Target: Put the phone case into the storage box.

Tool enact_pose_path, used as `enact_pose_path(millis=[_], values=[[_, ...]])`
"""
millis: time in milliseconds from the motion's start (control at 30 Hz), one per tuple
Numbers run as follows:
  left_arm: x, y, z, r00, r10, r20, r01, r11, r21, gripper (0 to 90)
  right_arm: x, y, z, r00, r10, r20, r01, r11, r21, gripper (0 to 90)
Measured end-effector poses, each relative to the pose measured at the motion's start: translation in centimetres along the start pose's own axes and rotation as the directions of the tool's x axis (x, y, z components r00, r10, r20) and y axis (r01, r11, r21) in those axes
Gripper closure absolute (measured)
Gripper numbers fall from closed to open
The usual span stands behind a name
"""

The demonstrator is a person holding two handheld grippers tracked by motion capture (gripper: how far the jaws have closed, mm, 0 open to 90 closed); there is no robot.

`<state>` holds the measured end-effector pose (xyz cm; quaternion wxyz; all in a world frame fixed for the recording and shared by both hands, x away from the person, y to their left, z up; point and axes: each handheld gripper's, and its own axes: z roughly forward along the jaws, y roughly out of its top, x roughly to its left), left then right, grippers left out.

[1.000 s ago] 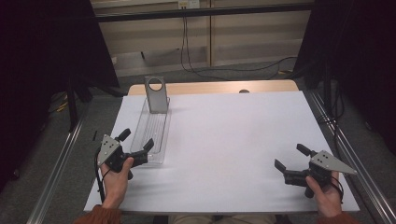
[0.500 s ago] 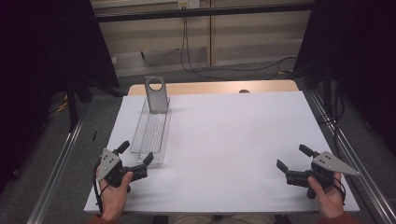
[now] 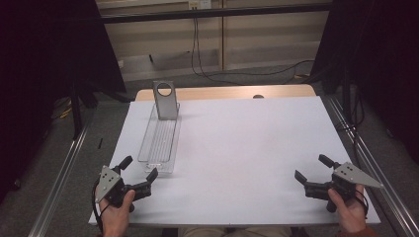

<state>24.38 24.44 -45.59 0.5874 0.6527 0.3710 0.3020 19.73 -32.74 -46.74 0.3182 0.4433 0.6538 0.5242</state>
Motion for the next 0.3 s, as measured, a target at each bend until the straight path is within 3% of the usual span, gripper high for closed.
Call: enact_pose_path(millis=[100, 233, 300], values=[[0.21, -0.06, -0.08, 0.9999, -0.017, 0.003, 0.017, 0.9999, -0.001, 2.1, -0.01, 0.08, 0.13, 1.0, -0.005, -0.001, 0.005, 1.0, -0.002, 0.0], [0.14, 0.19, -0.33, 0.9994, -0.019, -0.031, 0.018, 0.9997, -0.018, 2.4, 0.14, 0.14, 0.31, 0.9999, -0.009, -0.01, 0.009, 1.0, 0.0, 0.0], [0.18, 0.22, -0.31, 0.9995, -0.027, -0.019, 0.027, 0.9996, -0.007, 2.4, 0.15, 0.15, 0.37, 0.9999, -0.004, -0.011, 0.004, 1.0, -0.001, 0.0]])
